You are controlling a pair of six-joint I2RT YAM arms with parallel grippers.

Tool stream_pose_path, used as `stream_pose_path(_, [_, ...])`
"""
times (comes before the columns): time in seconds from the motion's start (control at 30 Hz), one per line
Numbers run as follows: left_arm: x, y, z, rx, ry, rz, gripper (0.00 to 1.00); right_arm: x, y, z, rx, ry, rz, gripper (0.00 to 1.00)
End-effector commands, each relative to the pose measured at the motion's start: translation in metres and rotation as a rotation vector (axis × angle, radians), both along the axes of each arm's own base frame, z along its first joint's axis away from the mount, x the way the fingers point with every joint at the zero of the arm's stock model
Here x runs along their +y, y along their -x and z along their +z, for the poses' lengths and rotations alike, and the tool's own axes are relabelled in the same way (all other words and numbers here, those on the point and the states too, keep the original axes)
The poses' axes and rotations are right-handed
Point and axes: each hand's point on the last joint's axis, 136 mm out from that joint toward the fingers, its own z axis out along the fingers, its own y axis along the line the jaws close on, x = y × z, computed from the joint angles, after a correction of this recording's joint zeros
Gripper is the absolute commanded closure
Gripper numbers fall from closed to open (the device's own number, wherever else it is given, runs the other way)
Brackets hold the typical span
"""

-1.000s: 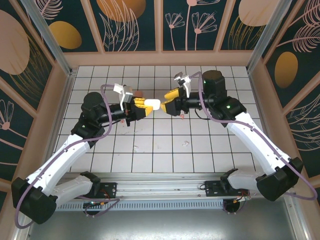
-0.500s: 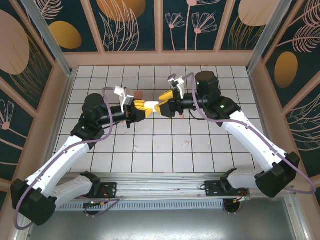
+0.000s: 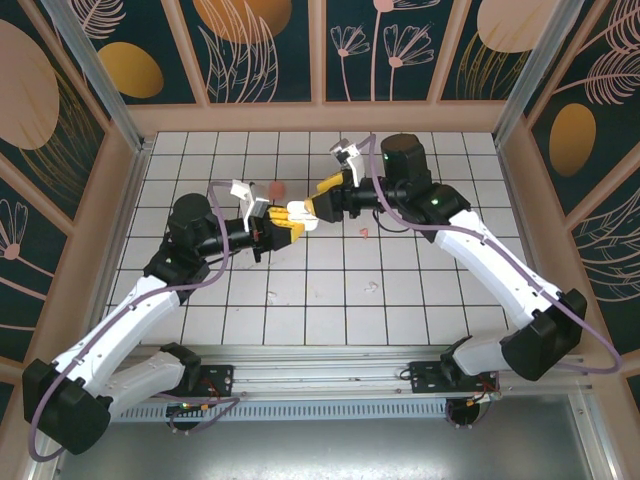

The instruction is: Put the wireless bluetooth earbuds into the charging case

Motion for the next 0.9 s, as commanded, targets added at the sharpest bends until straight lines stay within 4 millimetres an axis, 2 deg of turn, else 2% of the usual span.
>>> stream_pose_path(0.0, [0.0, 0.014, 0.018, -0.078, 0.047, -0.052, 1.0, -0.004, -0.018, -0.009, 0.033, 0.044, -0.082, 0.32])
stream_pose_path(0.13, [0.001, 0.011, 0.017, -0.07, 0.05, -0.032, 1.0, -0.003, -0.019, -0.013, 0.052, 0.045, -0.085, 0.32])
stream_pose_path(0.43, [0.004, -0.002, 0.011, -0.049, 0.035, 0.048, 1.0, -0.007, -0.013, 0.002, 0.053, 0.015, -0.089, 0.32])
stream_pose_path(0.67, [0.007, -0.01, 0.008, -0.046, 0.025, 0.095, 1.0, -0.012, -0.007, 0.003, 0.064, 0.014, -0.096, 0.32])
stream_pose_path(0.87, [0.01, -0.015, 0.002, -0.041, 0.009, 0.131, 1.0, -0.027, -0.014, 0.009, 0.077, 0.015, -0.212, 0.32])
